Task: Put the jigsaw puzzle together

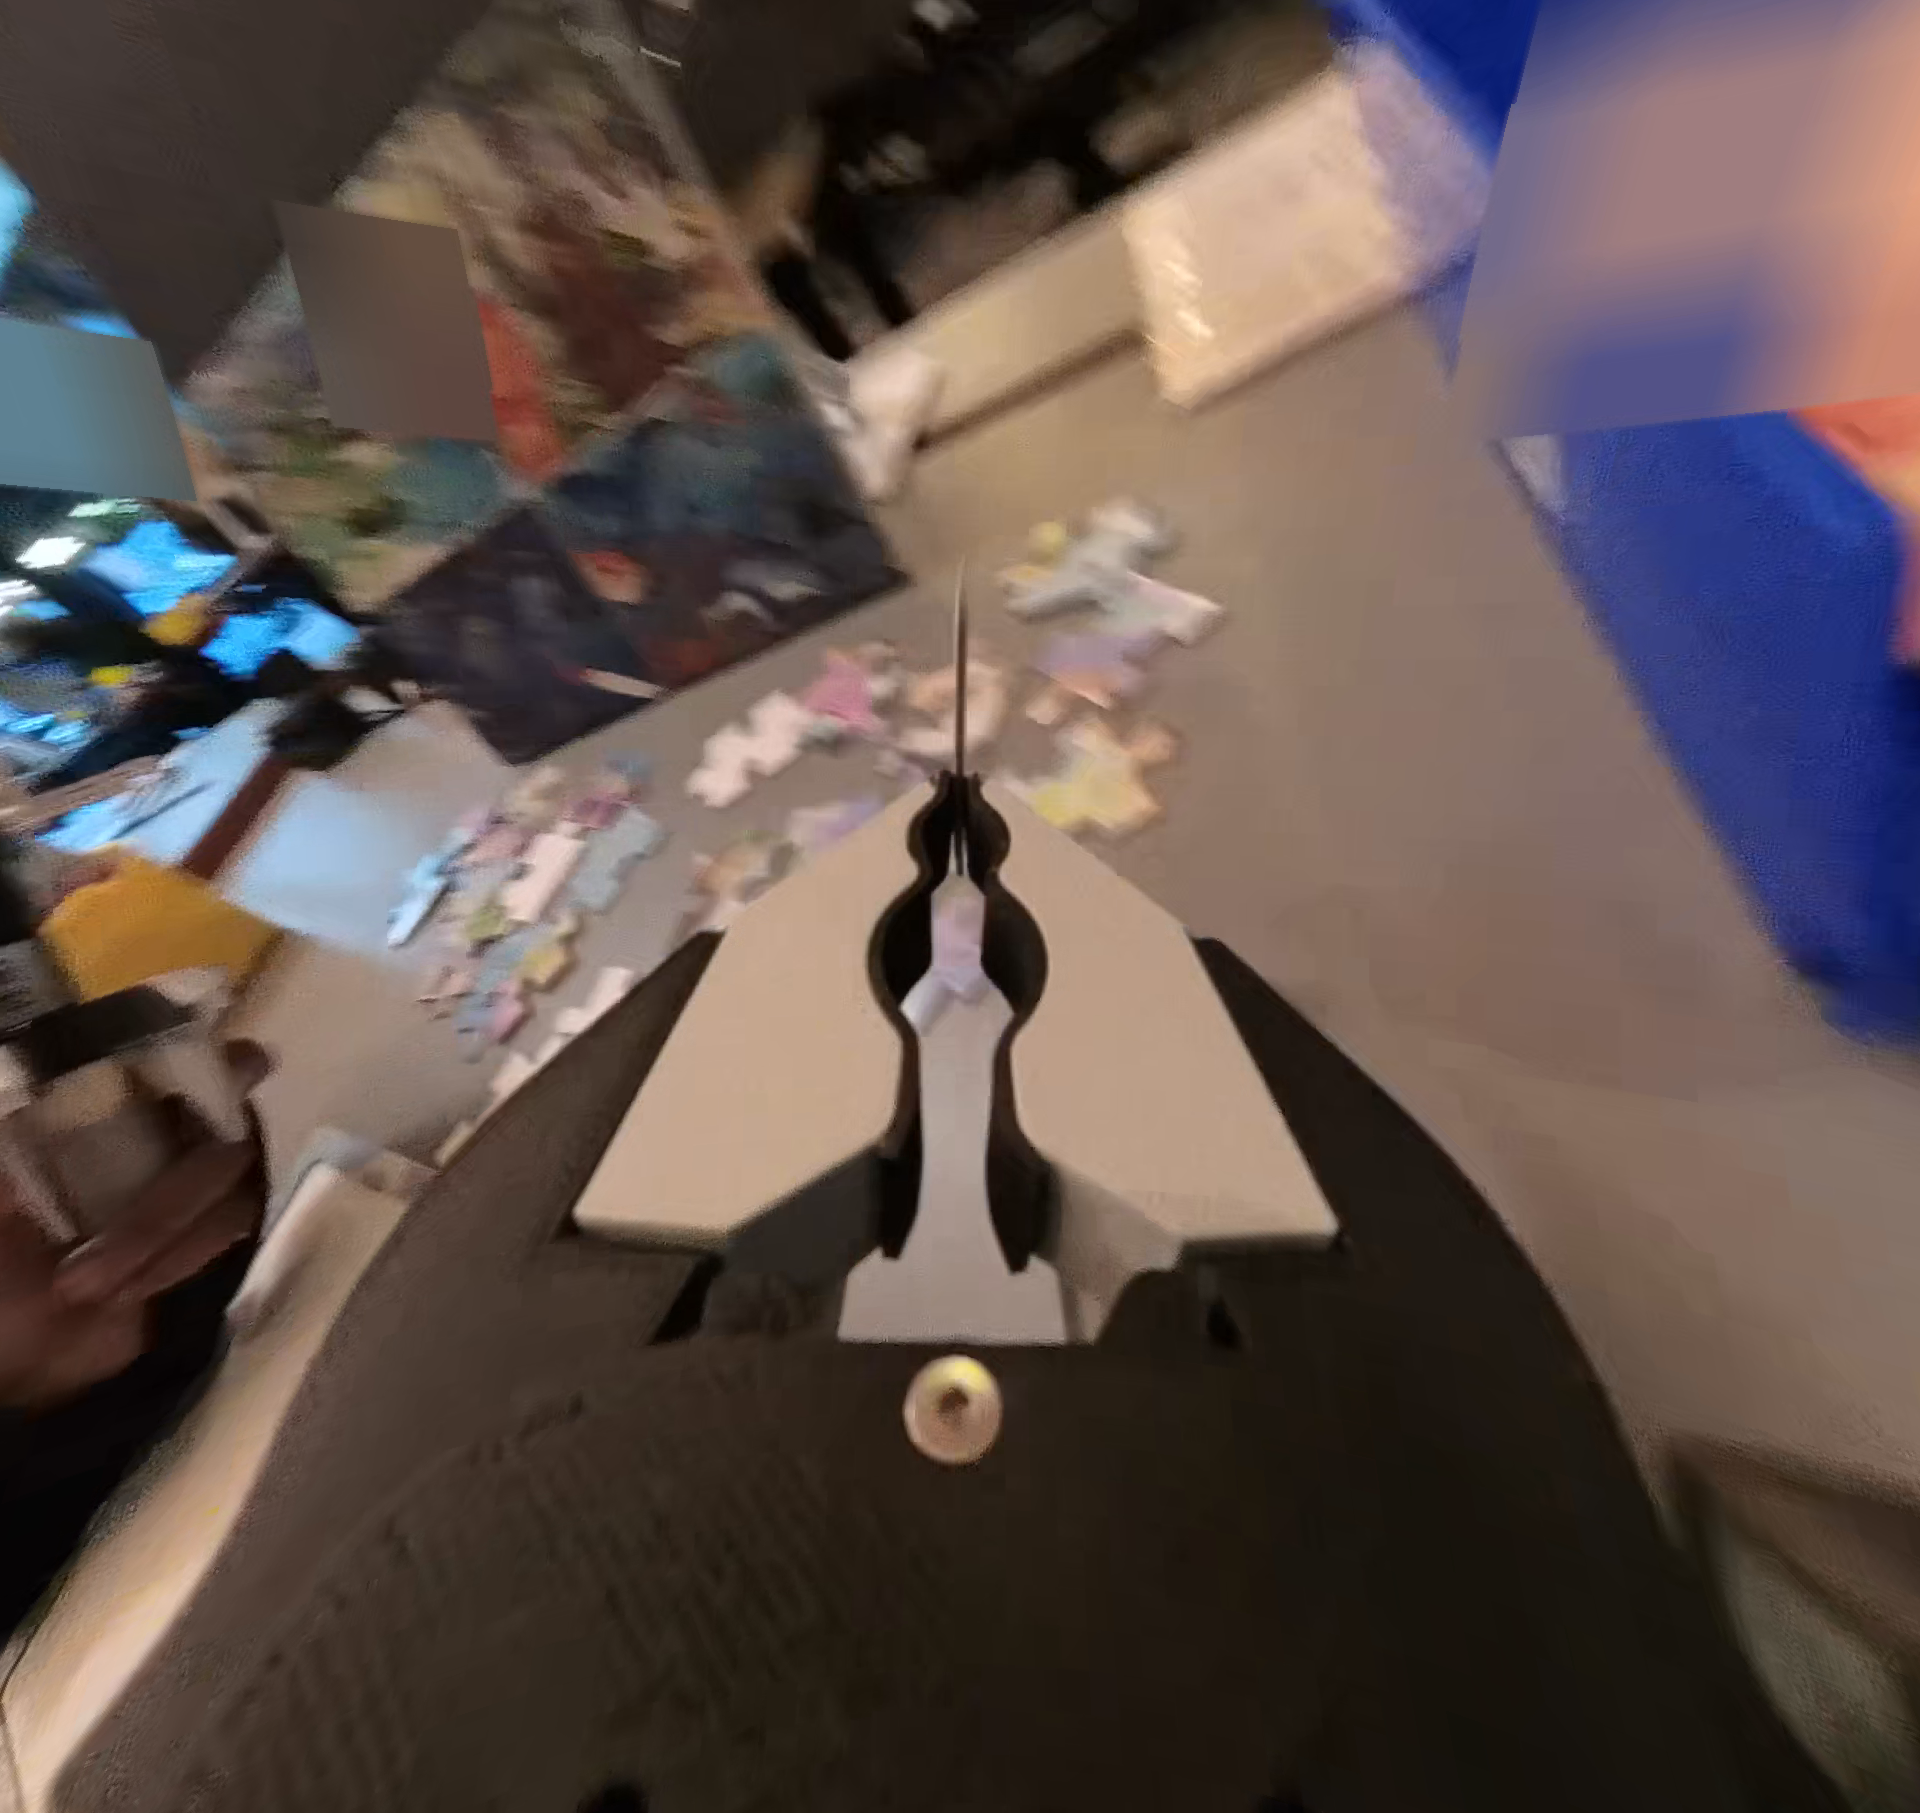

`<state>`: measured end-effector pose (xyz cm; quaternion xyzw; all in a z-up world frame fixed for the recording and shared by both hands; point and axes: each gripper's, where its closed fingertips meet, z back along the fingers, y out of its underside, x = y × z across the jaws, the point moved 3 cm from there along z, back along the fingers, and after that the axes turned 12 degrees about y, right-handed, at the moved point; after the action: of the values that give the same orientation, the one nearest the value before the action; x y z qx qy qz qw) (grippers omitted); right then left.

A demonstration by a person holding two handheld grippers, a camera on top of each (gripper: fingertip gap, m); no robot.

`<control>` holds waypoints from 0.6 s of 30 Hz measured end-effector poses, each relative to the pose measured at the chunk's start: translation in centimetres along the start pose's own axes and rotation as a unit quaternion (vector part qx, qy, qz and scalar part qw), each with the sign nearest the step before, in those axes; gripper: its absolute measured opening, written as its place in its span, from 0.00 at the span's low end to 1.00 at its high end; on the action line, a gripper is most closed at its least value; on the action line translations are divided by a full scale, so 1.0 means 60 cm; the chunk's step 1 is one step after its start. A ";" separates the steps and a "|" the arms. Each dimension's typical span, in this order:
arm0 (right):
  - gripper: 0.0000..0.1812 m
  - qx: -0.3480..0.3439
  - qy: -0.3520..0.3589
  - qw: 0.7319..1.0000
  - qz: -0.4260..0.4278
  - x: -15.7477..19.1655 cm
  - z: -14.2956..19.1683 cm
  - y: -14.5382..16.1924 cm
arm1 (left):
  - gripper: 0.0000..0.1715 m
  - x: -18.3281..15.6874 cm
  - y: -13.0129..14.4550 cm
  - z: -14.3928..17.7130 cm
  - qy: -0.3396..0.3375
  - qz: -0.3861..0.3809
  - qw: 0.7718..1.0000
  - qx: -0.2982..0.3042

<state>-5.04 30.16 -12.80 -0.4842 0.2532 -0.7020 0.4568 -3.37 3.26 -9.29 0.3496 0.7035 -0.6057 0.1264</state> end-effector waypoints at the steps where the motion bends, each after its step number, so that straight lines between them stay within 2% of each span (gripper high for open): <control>1: 0.00 0.019 0.026 0.999 -0.002 -0.020 0.002 0.007 | 0.15 0.002 0.003 -0.001 -0.007 -0.009 1.000 0.010; 4: 0.00 0.085 0.079 0.993 0.014 -0.049 -0.002 0.035 | 0.15 0.008 0.012 -0.003 -0.024 -0.029 0.999 0.036; 7: 0.00 0.128 0.069 0.989 0.010 -0.047 -0.008 0.054 | 0.15 0.012 0.013 -0.001 -0.034 -0.037 0.998 0.044; 11: 0.10 0.106 0.169 0.975 0.093 -0.078 0.006 0.032 | 0.16 0.021 0.003 0.014 -0.053 -0.047 0.996 0.047; 14: 0.21 0.073 0.197 0.967 0.147 -0.063 0.023 0.006 | 0.17 0.030 -0.009 0.031 -0.072 -0.055 0.995 0.042; 16: 0.21 0.054 0.151 0.971 0.179 -0.018 0.022 0.003 | 0.17 0.035 -0.015 0.040 -0.088 -0.063 0.993 0.043; 18: 0.20 0.068 0.018 0.978 0.198 0.071 0.009 0.033 | 0.16 0.043 -0.015 0.046 -0.112 -0.075 0.989 0.059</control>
<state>-4.24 25.55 -12.27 -0.3797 0.3041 -0.6218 0.6137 -6.48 1.53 -10.80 0.2326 0.6721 -0.6893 0.1380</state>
